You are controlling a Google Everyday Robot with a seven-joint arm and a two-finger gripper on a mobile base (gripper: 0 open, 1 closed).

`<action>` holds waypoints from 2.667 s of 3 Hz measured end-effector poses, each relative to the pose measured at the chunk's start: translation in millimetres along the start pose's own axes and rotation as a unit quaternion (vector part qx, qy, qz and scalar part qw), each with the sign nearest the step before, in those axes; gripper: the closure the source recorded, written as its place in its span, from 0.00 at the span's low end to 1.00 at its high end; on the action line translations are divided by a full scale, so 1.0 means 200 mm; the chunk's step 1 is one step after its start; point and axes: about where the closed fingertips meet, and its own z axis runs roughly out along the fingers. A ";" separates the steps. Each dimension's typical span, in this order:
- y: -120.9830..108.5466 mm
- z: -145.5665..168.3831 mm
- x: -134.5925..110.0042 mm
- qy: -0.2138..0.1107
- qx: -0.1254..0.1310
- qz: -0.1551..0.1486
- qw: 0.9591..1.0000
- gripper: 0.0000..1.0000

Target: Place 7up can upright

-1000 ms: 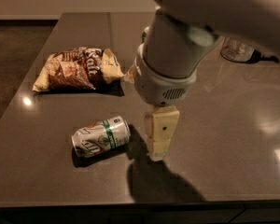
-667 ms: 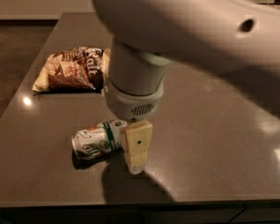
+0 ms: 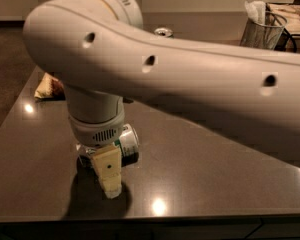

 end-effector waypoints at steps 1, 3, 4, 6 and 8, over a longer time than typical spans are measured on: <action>-0.04 0.08 -0.04 0.016 -0.010 0.005 1.000 0.18; -0.10 0.04 0.00 0.008 -0.008 0.040 0.999 0.64; -0.14 -0.06 0.06 -0.020 0.000 0.064 0.998 0.87; -0.24 -0.26 0.22 -0.174 0.001 0.129 0.976 1.00; -0.25 -0.36 0.32 -0.359 0.023 0.206 0.910 1.00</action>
Offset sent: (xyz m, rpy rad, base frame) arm 0.0212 0.0150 -0.0251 -0.0500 0.0545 -0.0814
